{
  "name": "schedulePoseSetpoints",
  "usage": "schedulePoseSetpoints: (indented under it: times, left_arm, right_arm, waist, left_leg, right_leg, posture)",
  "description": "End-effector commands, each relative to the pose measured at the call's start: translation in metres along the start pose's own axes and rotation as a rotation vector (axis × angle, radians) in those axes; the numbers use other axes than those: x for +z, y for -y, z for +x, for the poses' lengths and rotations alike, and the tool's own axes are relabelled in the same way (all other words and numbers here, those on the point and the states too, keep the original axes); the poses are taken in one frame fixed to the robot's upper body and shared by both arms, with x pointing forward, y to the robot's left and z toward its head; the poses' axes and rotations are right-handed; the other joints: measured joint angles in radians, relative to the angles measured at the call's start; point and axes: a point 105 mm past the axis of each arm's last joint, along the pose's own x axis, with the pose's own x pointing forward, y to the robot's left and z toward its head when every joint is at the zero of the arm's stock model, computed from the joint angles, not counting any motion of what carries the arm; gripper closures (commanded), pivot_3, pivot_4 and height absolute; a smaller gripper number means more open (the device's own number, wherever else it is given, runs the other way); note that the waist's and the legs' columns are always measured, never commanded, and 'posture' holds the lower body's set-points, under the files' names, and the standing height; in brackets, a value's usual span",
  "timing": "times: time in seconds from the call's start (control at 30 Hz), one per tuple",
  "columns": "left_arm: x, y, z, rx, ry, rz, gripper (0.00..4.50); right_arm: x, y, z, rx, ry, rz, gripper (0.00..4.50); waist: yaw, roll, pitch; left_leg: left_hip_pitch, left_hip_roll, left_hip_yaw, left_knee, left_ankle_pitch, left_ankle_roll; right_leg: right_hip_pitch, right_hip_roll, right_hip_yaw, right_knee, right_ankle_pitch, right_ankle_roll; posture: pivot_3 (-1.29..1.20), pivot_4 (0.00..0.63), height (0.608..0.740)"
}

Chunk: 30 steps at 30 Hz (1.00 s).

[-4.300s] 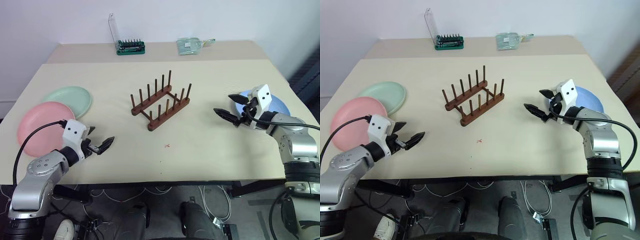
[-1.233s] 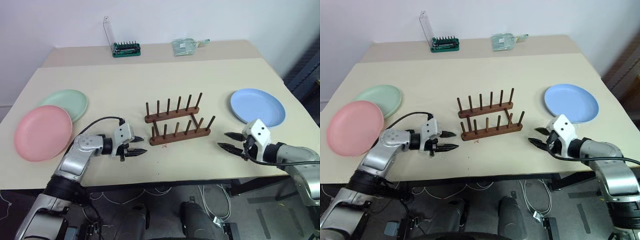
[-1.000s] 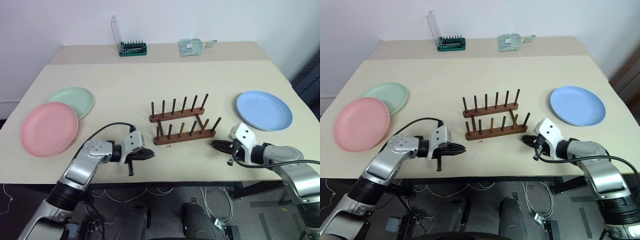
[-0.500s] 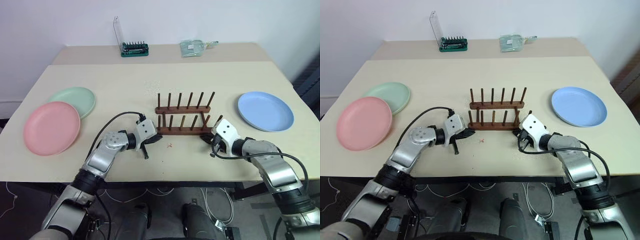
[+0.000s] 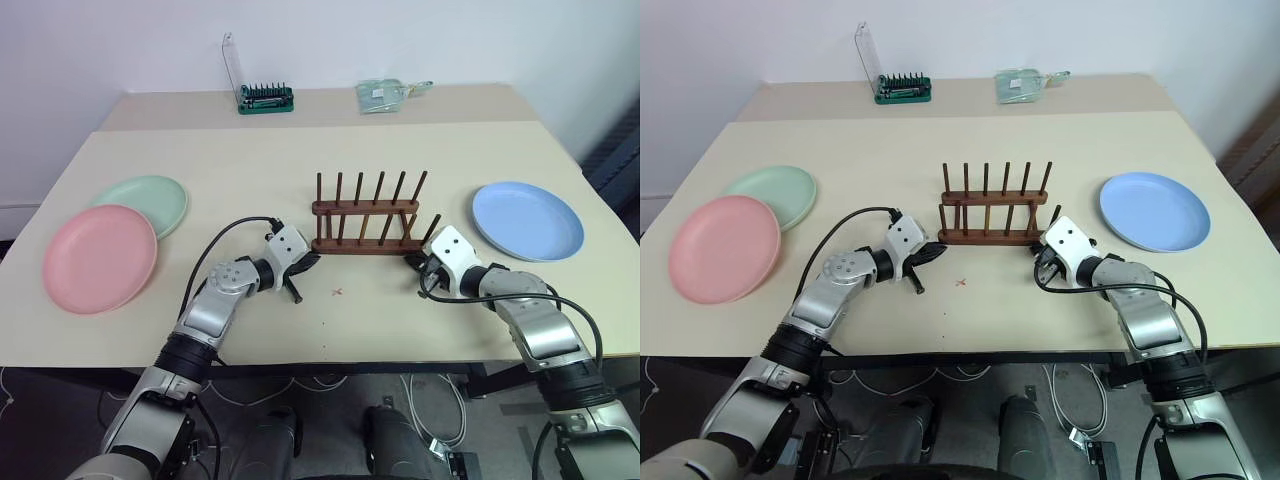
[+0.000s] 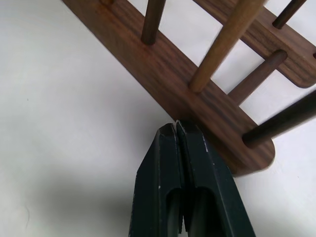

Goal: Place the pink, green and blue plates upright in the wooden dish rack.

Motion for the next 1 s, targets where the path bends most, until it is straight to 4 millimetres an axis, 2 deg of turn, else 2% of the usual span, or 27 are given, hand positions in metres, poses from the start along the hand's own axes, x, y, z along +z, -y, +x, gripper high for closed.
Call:
schedulePoseSetpoints:
  times: [0.03, 0.07, 0.13, 0.2, 0.3, 0.37, 0.43, 0.53, 0.67, 0.73, 0.8, 0.87, 0.93, 1.0]
  left_arm:
    - [-0.008, 0.005, -0.015, -0.012, -0.004, -0.054, 4.39]
    - [-0.001, 0.011, -0.019, -0.043, 0.031, -0.049, 4.39]
    - [0.007, 0.018, -0.025, -0.070, 0.069, -0.038, 4.39]
    - [0.012, 0.015, -0.029, -0.044, 0.086, -0.034, 4.39]
    - [0.024, -0.006, -0.034, 0.067, 0.134, -0.032, 4.39]
    - [0.039, -0.021, -0.044, 0.131, 0.198, -0.072, 4.39]
    - [0.051, -0.049, -0.071, 0.257, 0.266, -0.146, 4.39]
    - [0.048, -0.085, -0.119, 0.472, 0.320, -0.248, 3.63]
    - [0.037, -0.117, -0.166, 0.751, 0.299, -0.267, 1.61]
    - [0.019, -0.154, -0.225, 1.101, 0.282, -0.328, 0.61]
    - [0.001, -0.169, -0.272, 1.362, 0.252, -0.396, 0.61]
    - [-0.020, -0.172, -0.312, 1.562, 0.211, -0.482, 0.61]
    - [-0.039, -0.165, -0.338, 1.692, 0.154, -0.542, 0.61]
    - [-0.057, -0.156, -0.351, 1.748, 0.087, -0.598, 0.61]
  right_arm:
    - [0.026, 0.029, -0.027, -0.077, 0.111, 0.020, 3.97]
    - [0.026, 0.038, -0.038, -0.103, 0.101, 0.005, 3.66]
    - [0.024, 0.049, -0.051, -0.130, 0.067, -0.034, 2.69]
    - [0.023, 0.050, -0.058, -0.113, 0.045, -0.062, 1.65]
    - [0.025, 0.045, -0.064, -0.072, 0.037, -0.075, 0.14]
    - [0.029, 0.034, -0.064, -0.007, 0.047, -0.084, 0.06]
    - [0.043, 0.008, -0.057, 0.108, 0.092, -0.104, 0.06]
    - [0.056, -0.012, -0.044, 0.167, 0.143, -0.105, 0.00]
    - [0.056, -0.020, -0.036, 0.198, 0.148, -0.101, 0.00]
    - [0.053, -0.021, -0.030, 0.225, 0.139, -0.103, 0.00]
    - [0.052, -0.020, -0.027, 0.240, 0.134, -0.106, 0.00]
    - [0.053, -0.018, -0.023, 0.252, 0.141, -0.110, 0.00]
    - [0.054, -0.017, -0.018, 0.262, 0.145, -0.121, 0.00]
    - [0.055, -0.016, -0.015, 0.269, 0.153, -0.127, 0.00]
  waist:
    - [-0.009, 0.000, 0.000]
    - [-0.009, 0.000, 0.000]
    - [-0.007, 0.000, 0.000]
    - [-0.005, 0.000, 0.001]
    - [-0.005, 0.000, 0.001]
    - [-0.006, 0.000, 0.001]
    - [-0.011, 0.000, 0.001]
    - [-0.019, 0.000, 0.002]
    - [-0.002, -0.002, 0.002]
    - [0.004, -0.004, 0.003]
    - [0.007, -0.006, 0.004]
    - [0.005, -0.007, 0.004]
    - [0.003, -0.007, 0.004]
    - [0.003, -0.007, 0.004]
  left_leg:
    - [0.000, 0.000, 0.000, 0.000, 0.000, 0.000]
    - [0.000, 0.000, 0.000, -0.001, 0.000, 0.000]
    - [-0.001, 0.000, 0.000, -0.002, 0.000, 0.000]
    - [-0.001, 0.000, 0.000, -0.001, 0.000, 0.000]
    - [-0.001, 0.000, 0.000, -0.001, 0.000, 0.000]
    - [-0.001, 0.001, 0.000, -0.001, 0.000, 0.000]
    - [-0.002, 0.001, 0.000, -0.001, 0.000, 0.000]
    - [-0.002, 0.003, 0.000, -0.002, 0.000, 0.000]
    - [-0.002, 0.003, 0.000, -0.001, 0.000, 0.000]
    - [-0.004, 0.001, -0.001, 0.000, 0.000, 0.000]
    - [-0.003, 0.001, -0.001, 0.000, 0.000, 0.000]
    - [-0.003, 0.002, -0.001, -0.001, 0.000, 0.000]
    - [-0.003, 0.001, -0.001, -0.001, 0.000, -0.001]
    - [-0.003, 0.001, -0.001, -0.001, 0.000, -0.001]
  right_leg:
    - [0.000, 0.000, 0.000, 0.000, 0.000, 0.000]
    - [-0.001, 0.000, 0.000, 0.000, 0.000, 0.000]
    - [-0.001, 0.000, 0.000, 0.000, 0.000, 0.000]
    - [-0.001, 0.000, 0.000, -0.001, 0.000, 0.000]
    - [-0.001, 0.000, 0.000, -0.001, 0.000, 0.000]
    - [-0.001, 0.000, 0.000, -0.001, 0.000, 0.000]
    - [-0.002, 0.000, 0.000, 0.000, 0.000, 0.000]
    - [-0.004, 0.001, 0.000, 0.000, 0.000, 0.000]
    - [-0.003, 0.002, 0.000, -0.001, 0.000, 0.000]
    - [-0.003, 0.001, 0.000, -0.001, 0.000, 0.000]
    - [-0.003, 0.001, 0.000, -0.001, 0.000, 0.000]
    - [-0.003, 0.002, 0.000, -0.001, 0.000, 0.000]
    - [-0.004, 0.002, 0.000, -0.001, 0.000, 0.000]
    - [-0.003, 0.002, 0.000, -0.001, 0.000, 0.000]
  posture:
    - [0.00, 0.150, 0.740]
    - [0.00, 0.150, 0.740]
    - [0.00, 0.150, 0.740]
    - [0.00, 0.150, 0.740]
    - [0.00, 0.150, 0.740]
    - [0.00, 0.150, 0.740]
    - [0.00, 0.150, 0.740]
    - [0.00, 0.150, 0.740]
    - [0.00, 0.150, 0.740]
    - [0.00, 0.150, 0.740]
    - [0.00, 0.150, 0.740]
    - [0.00, 0.150, 0.740]
    - [0.00, 0.150, 0.740]
    - [0.00, 0.150, 0.740]
